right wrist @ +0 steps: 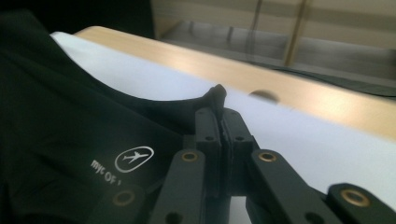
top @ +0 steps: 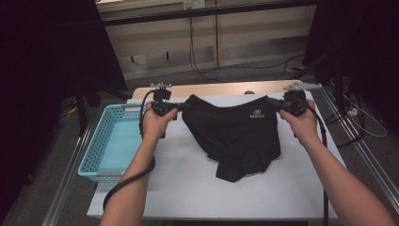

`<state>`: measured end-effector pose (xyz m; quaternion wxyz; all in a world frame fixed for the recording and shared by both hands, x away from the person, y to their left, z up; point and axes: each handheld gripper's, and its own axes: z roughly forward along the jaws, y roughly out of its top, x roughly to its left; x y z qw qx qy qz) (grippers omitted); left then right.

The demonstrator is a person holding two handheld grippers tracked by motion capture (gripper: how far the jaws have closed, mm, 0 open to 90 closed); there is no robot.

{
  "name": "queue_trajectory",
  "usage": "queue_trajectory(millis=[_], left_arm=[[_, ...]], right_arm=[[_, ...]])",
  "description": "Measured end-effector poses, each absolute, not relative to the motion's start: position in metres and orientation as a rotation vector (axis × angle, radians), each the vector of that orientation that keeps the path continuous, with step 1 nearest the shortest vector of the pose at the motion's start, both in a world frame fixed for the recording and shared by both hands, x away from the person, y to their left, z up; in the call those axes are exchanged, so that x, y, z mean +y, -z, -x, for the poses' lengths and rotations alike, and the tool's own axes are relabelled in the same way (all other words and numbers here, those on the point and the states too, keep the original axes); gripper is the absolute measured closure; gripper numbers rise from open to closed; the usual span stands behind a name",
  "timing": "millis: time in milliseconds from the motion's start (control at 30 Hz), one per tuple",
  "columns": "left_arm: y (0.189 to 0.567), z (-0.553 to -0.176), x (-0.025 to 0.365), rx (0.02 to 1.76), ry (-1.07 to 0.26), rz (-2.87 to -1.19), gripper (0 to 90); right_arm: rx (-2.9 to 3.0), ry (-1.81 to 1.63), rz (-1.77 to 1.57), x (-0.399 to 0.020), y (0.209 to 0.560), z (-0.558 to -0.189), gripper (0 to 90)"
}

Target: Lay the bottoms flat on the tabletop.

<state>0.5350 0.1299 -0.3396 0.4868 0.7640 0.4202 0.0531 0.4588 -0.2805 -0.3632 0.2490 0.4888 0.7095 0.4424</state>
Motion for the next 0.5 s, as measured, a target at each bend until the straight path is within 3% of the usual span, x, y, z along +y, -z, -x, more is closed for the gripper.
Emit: queue_trajectory(millis=[100, 133, 167, 200, 233, 300, 400, 500], left_arm=[[0.316, -0.563, 0.122, 1.044, -0.23, -1.811, 80.9], [0.315, -0.57, 0.121, 1.086, -0.24, -1.801, 71.0], [0.317, -0.573, 0.119, 1.133, -0.255, -1.797, 50.6], [0.321, -0.573, 0.119, 1.142, -0.283, -1.805, 35.5], [0.326, -0.57, 0.118, 1.133, -0.296, -1.812, 31.0], [0.341, -0.561, 0.117, 1.109, -0.279, -1.849, 22.6], [0.365, -0.544, 0.116, 1.077, -0.288, -1.901, 19.0], [0.385, -0.524, 0.112, 1.033, -0.245, -1.931, 16.8]], right_arm=[[1.815, -1.167, -1.354, -0.275, 0.338, -0.504, 86.0], [1.781, -1.163, -1.354, -0.272, 0.332, -0.515, 75.2], [1.742, -1.139, -1.358, -0.269, 0.33, -0.523, 54.2], [1.726, -1.101, -1.38, -0.266, 0.33, -0.527, 45.4], [1.745, -1.079, -1.378, -0.263, 0.334, -0.527, 48.3], [1.815, -1.073, -1.382, -0.257, 0.344, -0.521, 38.6], [1.909, -0.993, -1.328, -0.248, 0.363, -0.5, 29.2], [1.963, -1.059, -1.344, -0.245, 0.378, -0.474, 25.7]])
